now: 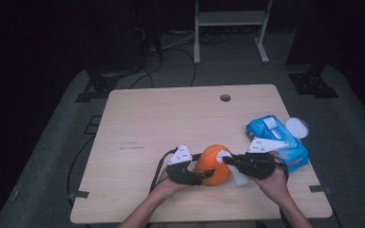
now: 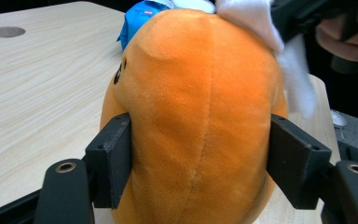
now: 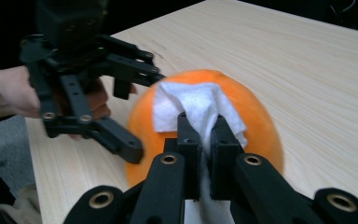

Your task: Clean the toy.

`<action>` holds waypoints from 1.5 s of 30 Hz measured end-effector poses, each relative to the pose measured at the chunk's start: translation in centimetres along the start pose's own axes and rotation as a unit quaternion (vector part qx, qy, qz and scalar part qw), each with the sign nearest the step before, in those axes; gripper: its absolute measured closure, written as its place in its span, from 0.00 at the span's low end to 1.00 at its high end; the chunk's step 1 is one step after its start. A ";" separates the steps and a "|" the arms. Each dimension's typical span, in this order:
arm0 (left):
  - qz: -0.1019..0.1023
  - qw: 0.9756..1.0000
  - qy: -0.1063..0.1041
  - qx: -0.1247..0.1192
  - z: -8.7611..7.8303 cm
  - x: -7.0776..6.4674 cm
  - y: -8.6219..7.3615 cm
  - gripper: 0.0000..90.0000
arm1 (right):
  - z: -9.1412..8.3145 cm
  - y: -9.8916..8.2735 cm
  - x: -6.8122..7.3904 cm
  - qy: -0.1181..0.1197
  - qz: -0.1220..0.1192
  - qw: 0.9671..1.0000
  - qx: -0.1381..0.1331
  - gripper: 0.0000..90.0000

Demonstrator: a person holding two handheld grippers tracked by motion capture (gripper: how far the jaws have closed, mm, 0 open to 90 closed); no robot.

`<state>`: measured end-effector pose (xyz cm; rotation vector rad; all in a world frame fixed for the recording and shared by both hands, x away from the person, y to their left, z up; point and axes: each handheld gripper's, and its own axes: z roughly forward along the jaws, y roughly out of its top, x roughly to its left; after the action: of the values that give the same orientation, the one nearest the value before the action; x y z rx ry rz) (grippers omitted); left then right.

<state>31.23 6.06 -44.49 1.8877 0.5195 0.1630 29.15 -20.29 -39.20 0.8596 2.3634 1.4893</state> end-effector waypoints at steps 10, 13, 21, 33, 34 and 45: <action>0.062 0.998 0.005 0.009 0.7 -1.9 -0.1 0.32 | 0.7 1.1 2.1 0.020 -0.044 0.999 0.010 0.94; 0.062 0.998 0.002 0.005 0.8 -1.8 -0.1 0.30 | 0.0 0.8 0.9 0.007 -0.030 1.000 0.005 0.94; 0.091 0.996 0.005 0.013 1.4 -2.9 0.0 0.32 | 1.3 1.0 3.1 0.021 -0.055 0.998 0.022 0.94; 0.115 0.993 -0.005 0.016 1.5 -3.3 0.0 0.33 | -0.3 0.6 -1.0 -0.026 0.001 1.000 -0.002 0.94; 0.112 0.994 -0.008 0.015 1.4 -3.2 0.0 0.33 | -0.6 0.3 -1.5 -0.034 0.008 0.999 -0.001 0.94; 0.042 0.999 -0.004 -0.004 0.8 -1.1 -0.3 0.33 | -1.3 -0.7 -2.5 -0.025 0.041 0.999 -0.001 0.94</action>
<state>30.46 5.02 -44.87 1.9033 0.4352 0.2124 30.26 -22.90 -39.56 0.9942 2.3165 1.4815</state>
